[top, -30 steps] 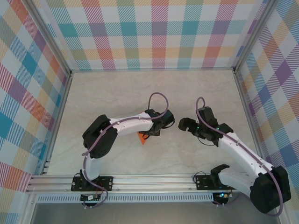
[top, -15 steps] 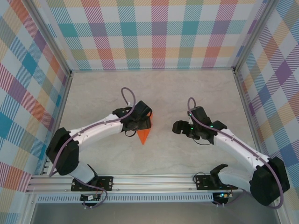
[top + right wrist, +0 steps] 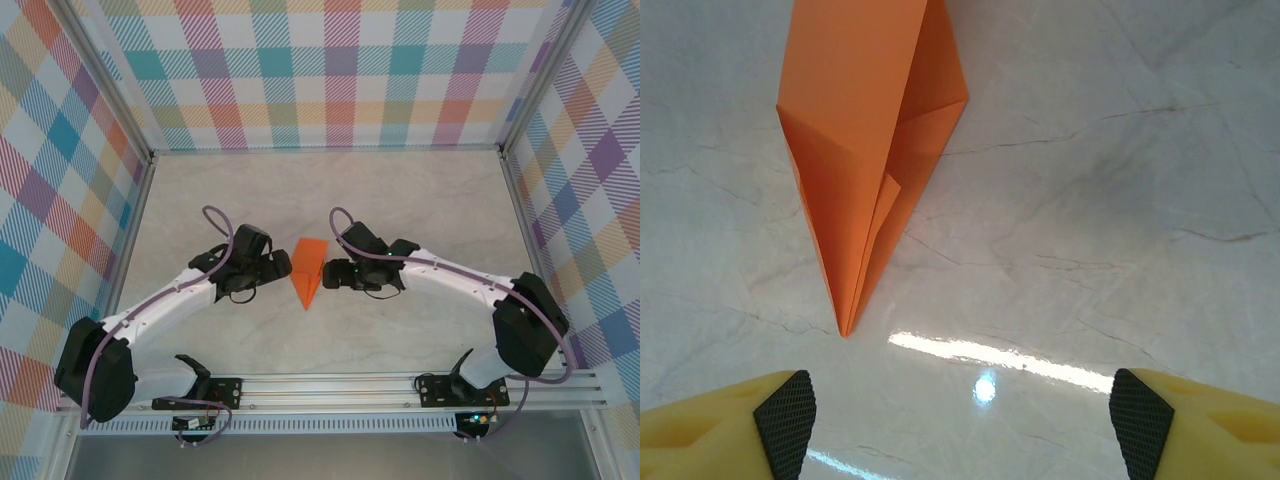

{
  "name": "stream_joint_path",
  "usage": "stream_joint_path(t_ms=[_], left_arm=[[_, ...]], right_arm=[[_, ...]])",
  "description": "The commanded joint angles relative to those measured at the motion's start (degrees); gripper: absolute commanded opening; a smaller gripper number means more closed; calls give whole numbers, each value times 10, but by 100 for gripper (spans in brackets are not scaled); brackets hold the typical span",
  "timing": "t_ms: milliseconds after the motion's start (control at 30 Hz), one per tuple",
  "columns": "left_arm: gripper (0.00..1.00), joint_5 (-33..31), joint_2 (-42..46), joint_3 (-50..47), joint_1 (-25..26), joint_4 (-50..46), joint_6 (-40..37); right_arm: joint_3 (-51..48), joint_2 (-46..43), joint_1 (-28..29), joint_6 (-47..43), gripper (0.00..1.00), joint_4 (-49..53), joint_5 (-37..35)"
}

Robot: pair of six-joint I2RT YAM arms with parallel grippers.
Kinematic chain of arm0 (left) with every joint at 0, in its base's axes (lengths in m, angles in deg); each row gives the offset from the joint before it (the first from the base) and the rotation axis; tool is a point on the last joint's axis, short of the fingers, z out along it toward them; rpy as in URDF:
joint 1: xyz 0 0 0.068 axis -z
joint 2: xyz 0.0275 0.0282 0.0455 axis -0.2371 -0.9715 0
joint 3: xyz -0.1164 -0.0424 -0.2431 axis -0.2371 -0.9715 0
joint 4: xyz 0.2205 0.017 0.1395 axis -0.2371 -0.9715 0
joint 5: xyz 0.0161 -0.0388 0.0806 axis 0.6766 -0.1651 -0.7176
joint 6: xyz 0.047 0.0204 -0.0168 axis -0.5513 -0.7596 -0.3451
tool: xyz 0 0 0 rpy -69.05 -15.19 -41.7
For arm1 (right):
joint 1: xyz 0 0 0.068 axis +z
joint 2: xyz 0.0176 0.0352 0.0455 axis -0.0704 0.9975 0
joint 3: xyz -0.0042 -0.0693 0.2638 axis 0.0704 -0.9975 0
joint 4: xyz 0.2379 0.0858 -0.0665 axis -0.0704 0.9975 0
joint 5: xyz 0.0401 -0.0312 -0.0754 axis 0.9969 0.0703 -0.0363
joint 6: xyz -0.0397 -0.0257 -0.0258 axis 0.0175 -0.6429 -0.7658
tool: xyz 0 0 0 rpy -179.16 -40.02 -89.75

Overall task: Fold a paper plane with a square sheet of paper (pick it up from the middle)
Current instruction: Turn over the paper at the center of the table.

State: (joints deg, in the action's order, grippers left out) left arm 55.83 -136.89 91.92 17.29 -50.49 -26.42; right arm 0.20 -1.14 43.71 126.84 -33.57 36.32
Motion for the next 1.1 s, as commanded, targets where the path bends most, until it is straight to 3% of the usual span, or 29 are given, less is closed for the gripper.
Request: stream_joint_path(t_ms=[0, 467, 767, 1067], left_arm=[[94, 36, 32, -34, -26, 51, 12], [97, 68, 88, -111, -52, 96, 58], [97, 90, 65, -112, -59, 97, 60], [97, 109, 58, -120, -74, 116, 62]], right_arm=[[28, 32, 2, -13, 77, 8, 2], [86, 136, 3, -48, 63, -4, 64], [123, 160, 27, -76, 61, -43, 106], [179, 216, 33, -59, 42, -34, 68]])
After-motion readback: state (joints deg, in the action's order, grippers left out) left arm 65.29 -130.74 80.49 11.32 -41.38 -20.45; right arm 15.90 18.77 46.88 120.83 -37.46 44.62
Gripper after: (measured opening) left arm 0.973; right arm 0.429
